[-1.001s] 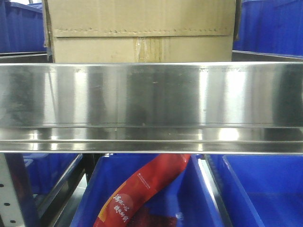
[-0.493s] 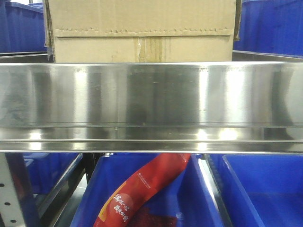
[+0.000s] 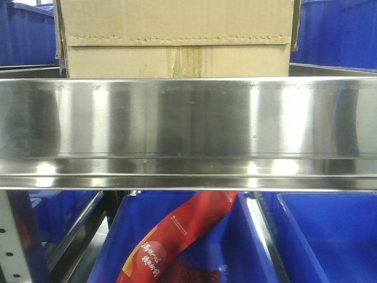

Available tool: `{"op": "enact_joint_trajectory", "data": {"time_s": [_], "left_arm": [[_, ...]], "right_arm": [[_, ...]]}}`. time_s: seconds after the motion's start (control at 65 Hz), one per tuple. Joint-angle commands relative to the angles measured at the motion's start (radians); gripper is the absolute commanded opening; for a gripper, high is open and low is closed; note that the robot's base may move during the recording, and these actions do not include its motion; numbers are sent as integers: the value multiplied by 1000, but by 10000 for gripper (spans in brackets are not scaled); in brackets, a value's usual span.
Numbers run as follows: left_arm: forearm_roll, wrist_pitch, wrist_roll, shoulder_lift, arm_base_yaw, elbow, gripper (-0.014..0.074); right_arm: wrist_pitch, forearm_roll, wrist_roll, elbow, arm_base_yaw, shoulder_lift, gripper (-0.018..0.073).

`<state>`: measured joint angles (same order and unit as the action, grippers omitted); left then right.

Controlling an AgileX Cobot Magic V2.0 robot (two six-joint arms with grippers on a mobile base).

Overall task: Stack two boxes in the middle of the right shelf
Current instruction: 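Open both grippers to release the boxes on the shelf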

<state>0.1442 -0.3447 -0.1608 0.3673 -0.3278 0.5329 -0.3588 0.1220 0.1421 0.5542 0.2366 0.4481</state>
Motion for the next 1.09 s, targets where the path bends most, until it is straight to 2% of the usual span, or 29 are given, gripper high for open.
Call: {"op": "enact_joint_trajectory", "data": {"time_s": [0.0,0.431,0.493,0.57,0.708,0.816,0.924,1.078], "left_arm": [[1,26,0,-5,3,-2,-111],[-14,28,0,-10,7,-2,-111],[-46,17,0,-31,37,-3,-111],[-46,14,0,-78,94,-24,-111],[-99,93,7,-182,203,-153,-111],[-138,204,107,-264,262,-291,-111],[-138,271,115,-329,295,-411,-111],[-138,369,115,-367,295,-533,-111]], "right_arm": [[31,-8,5,-1,-4,-8,-162],[31,-8,5,-1,-4,-8,-162],[31,-8,5,-1,-4,-8,-162],[31,-8,5,-1,-4,-8,-162],[31,-8,5,-1,-4,-8,-162],[31,-8,5,-1,-4,-8,-162],[31,-8,5,-1,-4,-8,-162],[31,-8,5,-1,-4,-8,-162]]}}
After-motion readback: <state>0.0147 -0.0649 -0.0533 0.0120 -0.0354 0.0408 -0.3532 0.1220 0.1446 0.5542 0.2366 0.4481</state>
